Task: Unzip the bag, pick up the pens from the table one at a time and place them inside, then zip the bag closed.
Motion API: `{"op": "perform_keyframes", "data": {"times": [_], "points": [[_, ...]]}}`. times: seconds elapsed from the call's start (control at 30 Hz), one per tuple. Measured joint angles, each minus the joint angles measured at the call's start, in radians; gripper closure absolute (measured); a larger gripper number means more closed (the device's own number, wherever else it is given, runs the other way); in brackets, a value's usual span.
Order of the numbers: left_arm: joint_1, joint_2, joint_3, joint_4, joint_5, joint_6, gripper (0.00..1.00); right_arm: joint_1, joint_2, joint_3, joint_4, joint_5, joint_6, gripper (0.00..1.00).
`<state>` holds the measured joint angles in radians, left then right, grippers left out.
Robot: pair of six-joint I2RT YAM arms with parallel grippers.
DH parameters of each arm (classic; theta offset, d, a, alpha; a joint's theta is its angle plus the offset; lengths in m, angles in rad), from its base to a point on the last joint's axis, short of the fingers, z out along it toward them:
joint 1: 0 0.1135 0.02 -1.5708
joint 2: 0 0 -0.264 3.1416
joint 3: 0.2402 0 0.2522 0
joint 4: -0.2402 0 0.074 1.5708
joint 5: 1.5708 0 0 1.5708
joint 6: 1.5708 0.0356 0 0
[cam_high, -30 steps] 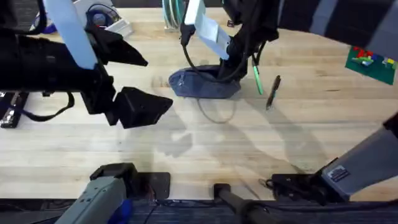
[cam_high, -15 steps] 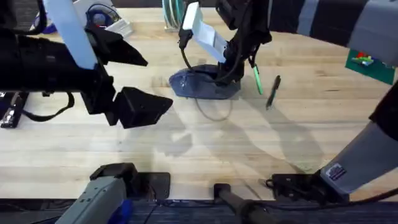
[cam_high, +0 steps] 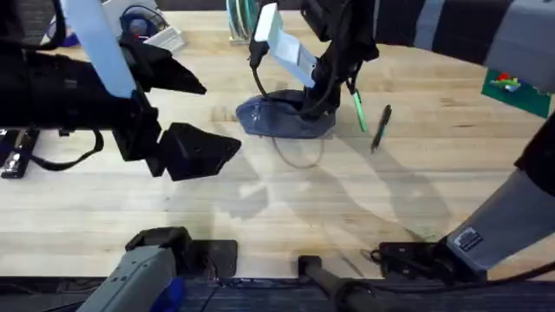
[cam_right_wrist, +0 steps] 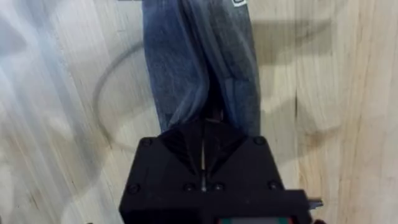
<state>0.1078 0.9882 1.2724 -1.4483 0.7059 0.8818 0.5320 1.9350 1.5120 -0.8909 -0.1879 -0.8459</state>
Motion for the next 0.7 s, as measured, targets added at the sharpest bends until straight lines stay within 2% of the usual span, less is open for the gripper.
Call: {"op": "perform_keyframes", "data": {"times": [0.1,0.13,0.27,0.3,0.37,0.7], "points": [[0.0,0.0,0.0,0.0,0.0,0.0,0.006,0.001,0.0,0.0,-0.006,-0.005,0.001,0.854],[0.0,0.0,0.0,0.0,0.0,0.0,0.005,0.002,0.0,0.0,-0.011,-0.011,0.002,0.736],[0.0,0.0,0.0,0.0,0.0,0.0,0.004,0.006,-0.004,0.003,-0.018,-0.016,-0.002,0.149],[0.0,0.0,0.0,0.0,0.0,0.0,0.005,0.006,0.002,0.004,-0.003,-0.012,-0.007,0.045],[0.0,0.0,0.0,0.0,0.0,0.0,0.006,0.004,0.02,0.004,0.003,-0.01,-0.008,0.009],[0.0,0.0,0.0,0.0,0.0,0.0,0.006,0.004,0.029,0.004,0.008,-0.01,-0.008,0.005]]}}
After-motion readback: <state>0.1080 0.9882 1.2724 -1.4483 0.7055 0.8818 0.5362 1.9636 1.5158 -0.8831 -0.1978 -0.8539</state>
